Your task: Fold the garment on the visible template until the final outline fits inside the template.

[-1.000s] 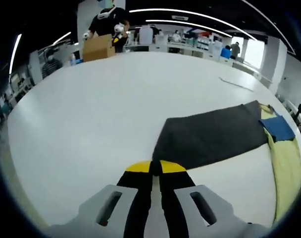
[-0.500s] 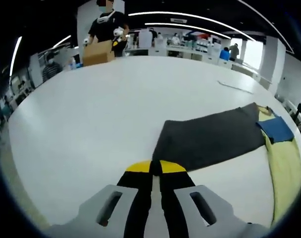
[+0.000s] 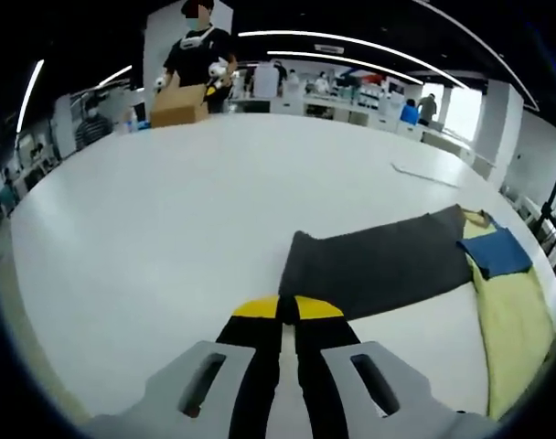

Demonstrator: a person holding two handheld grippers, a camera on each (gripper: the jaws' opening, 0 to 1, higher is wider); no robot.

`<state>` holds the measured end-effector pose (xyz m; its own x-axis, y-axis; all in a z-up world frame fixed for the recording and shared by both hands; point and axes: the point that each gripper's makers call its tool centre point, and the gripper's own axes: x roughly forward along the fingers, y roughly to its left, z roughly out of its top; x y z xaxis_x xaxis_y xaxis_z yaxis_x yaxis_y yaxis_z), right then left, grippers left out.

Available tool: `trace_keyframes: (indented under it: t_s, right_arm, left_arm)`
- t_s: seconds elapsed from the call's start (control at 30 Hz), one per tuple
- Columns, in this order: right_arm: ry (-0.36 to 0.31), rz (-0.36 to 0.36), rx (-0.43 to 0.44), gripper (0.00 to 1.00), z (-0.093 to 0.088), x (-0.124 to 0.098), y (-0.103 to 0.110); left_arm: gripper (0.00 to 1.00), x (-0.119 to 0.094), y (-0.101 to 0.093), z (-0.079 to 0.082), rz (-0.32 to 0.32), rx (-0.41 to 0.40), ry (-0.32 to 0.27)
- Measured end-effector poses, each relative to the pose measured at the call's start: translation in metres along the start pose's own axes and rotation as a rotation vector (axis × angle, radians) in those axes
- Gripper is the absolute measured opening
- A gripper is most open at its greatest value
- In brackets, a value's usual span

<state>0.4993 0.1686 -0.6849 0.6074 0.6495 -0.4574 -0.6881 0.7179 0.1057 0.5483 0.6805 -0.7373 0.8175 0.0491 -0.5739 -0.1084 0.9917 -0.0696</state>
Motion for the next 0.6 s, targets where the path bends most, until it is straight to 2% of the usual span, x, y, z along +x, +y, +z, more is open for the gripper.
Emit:
trace_keyframes:
  t_s: [0.3,0.6]
  right_arm:
    - [0.004,0.006,-0.002,0.99,-0.003,0.000,0.003]
    - [0.004,0.007,0.002,0.99,-0.006,-0.001,0.006]
  left_arm:
    - [0.01,-0.005,-0.016,0.014,-0.035,-0.008,-0.042]
    - [0.01,-0.007,-0.034,0.027,-0.078,0.018,-0.065]
